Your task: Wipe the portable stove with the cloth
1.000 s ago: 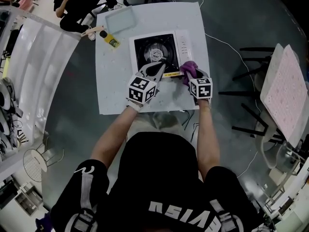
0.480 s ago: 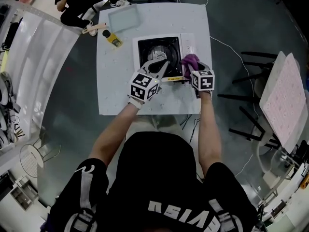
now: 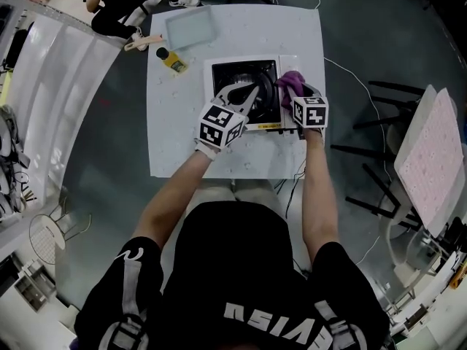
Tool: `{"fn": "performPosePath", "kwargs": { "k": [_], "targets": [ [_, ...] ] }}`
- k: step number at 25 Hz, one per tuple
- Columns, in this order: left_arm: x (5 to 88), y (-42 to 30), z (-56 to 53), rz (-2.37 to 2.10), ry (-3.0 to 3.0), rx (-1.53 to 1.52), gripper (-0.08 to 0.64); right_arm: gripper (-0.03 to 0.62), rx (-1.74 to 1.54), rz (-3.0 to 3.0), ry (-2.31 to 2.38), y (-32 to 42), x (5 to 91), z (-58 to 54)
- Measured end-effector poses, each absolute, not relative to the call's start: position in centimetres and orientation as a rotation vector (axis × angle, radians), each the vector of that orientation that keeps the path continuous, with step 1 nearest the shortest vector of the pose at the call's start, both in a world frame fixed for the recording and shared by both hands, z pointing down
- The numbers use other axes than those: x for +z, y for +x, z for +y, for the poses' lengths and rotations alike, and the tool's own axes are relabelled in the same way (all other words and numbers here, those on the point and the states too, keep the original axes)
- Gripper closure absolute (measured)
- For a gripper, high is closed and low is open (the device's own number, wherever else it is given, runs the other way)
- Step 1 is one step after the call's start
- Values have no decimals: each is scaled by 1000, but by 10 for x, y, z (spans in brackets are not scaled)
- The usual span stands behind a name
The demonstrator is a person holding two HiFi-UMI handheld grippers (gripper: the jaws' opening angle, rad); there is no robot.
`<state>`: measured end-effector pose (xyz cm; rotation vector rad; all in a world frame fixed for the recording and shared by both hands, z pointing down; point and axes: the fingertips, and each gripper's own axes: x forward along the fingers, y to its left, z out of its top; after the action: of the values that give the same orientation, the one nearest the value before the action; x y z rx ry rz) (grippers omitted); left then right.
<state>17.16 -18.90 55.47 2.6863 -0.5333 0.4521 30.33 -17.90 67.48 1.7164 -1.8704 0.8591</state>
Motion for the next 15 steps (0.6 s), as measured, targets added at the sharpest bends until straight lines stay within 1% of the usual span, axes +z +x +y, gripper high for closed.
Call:
{"fn": "performPosePath", "kwargs": {
  "k": [15],
  "targets": [
    [554, 179, -213, -556, 2687, 427, 554, 476, 800, -1899, 1683, 309, 675, -231]
  ]
}}
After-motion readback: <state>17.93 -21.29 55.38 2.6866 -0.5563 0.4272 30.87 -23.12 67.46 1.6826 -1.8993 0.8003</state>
